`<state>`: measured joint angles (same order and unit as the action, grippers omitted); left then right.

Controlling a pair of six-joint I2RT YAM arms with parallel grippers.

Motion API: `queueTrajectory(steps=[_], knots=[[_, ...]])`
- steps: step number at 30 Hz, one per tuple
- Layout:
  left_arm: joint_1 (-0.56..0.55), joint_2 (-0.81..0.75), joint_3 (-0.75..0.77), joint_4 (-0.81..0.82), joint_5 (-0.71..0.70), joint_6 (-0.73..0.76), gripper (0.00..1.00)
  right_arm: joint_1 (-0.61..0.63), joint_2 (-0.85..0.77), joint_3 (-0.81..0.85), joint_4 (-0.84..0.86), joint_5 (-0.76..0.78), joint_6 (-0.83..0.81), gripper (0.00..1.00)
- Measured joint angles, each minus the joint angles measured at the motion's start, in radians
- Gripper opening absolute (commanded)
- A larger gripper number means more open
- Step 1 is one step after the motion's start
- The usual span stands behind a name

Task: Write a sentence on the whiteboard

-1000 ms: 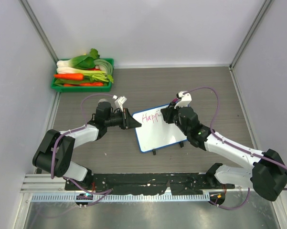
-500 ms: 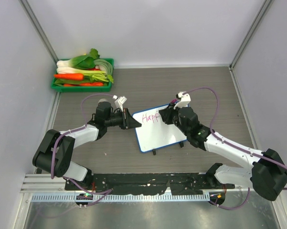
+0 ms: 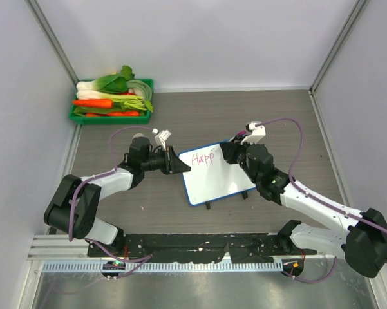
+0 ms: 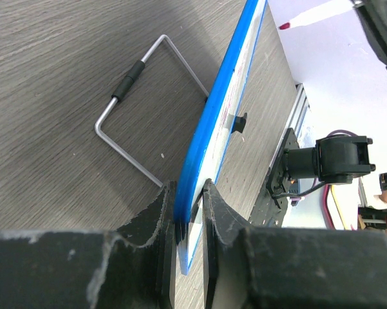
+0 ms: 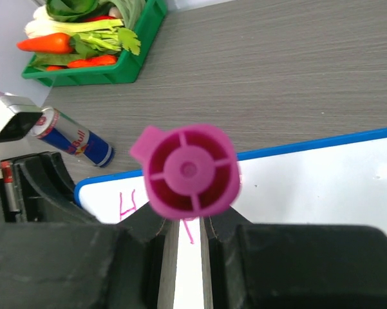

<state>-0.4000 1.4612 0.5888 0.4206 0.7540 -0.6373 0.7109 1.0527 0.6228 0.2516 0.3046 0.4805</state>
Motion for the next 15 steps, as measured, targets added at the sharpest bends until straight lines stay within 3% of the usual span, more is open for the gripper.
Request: queueTrajectory(steps=[15], knots=[[0.0, 0.0, 0.0, -0.005, 0.0, 0.0, 0.0, -0.002, 0.08, 0.003, 0.003, 0.02, 0.0, 0.01]])
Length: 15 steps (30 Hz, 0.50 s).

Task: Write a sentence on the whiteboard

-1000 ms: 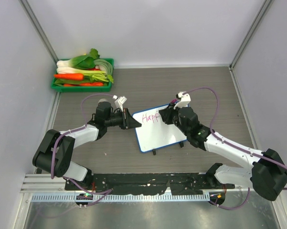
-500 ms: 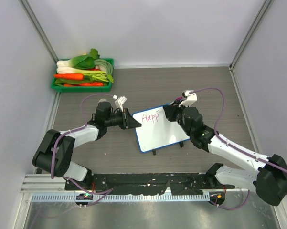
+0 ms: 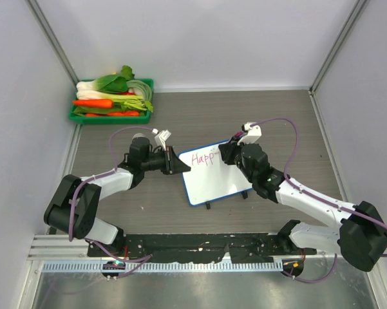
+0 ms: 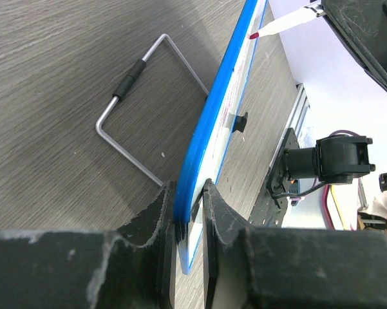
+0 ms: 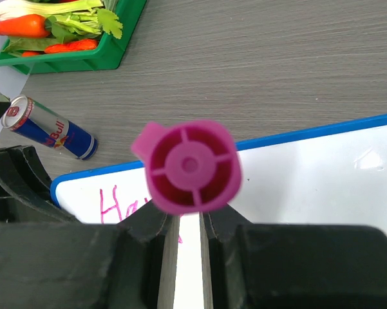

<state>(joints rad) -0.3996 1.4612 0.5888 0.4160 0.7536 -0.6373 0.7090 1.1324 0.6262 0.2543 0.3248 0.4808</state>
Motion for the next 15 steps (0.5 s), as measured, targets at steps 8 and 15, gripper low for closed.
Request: queueTrajectory(steps=[8, 15], knots=[[0.0, 0.0, 0.0, 0.0, 0.0, 0.0, 0.0, 0.0, -0.009, -0.006, -0.01, -0.005, 0.0, 0.02], [0.0, 0.0, 0.0, 0.0, 0.0, 0.0, 0.0, 0.0, -0.029, -0.027, -0.024, -0.021, 0.0, 0.02]])
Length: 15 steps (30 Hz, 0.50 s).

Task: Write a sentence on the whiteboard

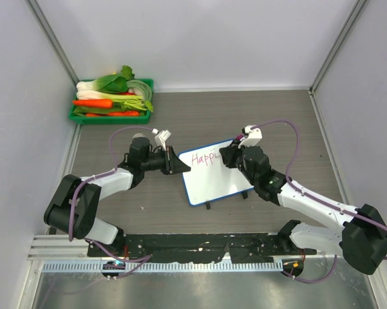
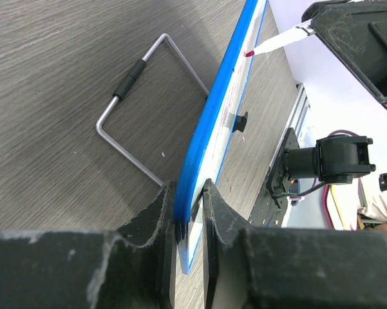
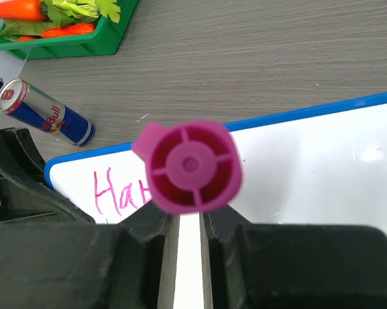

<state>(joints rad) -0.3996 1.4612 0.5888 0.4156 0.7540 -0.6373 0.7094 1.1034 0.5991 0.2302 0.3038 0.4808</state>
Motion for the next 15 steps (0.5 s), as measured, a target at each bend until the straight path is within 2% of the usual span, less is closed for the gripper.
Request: queueTrajectory(steps=[15], knots=[[0.0, 0.0, 0.002, -0.002, 0.002, 0.003, 0.0, 0.0, -0.026, 0.023, -0.021, -0.01, -0.007, 0.01]])
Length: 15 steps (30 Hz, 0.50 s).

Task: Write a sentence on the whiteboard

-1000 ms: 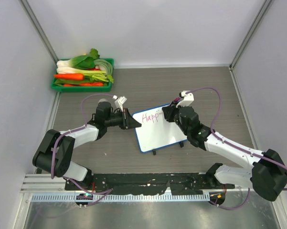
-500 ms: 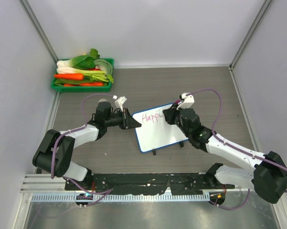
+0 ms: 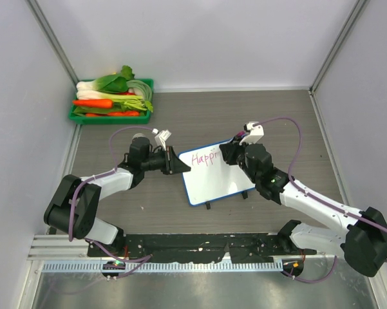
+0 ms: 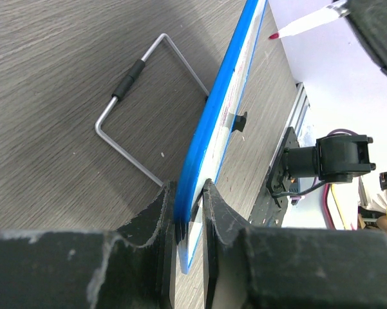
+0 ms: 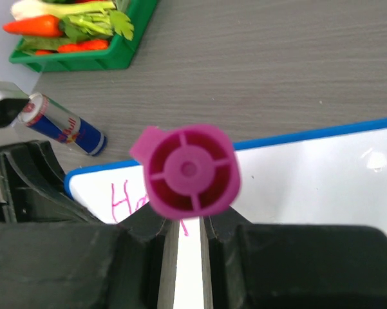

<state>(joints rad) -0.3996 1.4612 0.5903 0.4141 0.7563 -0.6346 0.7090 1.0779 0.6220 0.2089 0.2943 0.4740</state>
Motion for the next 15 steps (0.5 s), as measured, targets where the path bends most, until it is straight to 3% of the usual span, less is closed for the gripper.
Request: queueTrajectory(steps=[15], knots=[[0.001, 0.0, 0.002, -0.005, 0.003, 0.006, 0.0, 0.0, 0.095, 0.046, 0.06, 0.034, -0.013, 0.01]])
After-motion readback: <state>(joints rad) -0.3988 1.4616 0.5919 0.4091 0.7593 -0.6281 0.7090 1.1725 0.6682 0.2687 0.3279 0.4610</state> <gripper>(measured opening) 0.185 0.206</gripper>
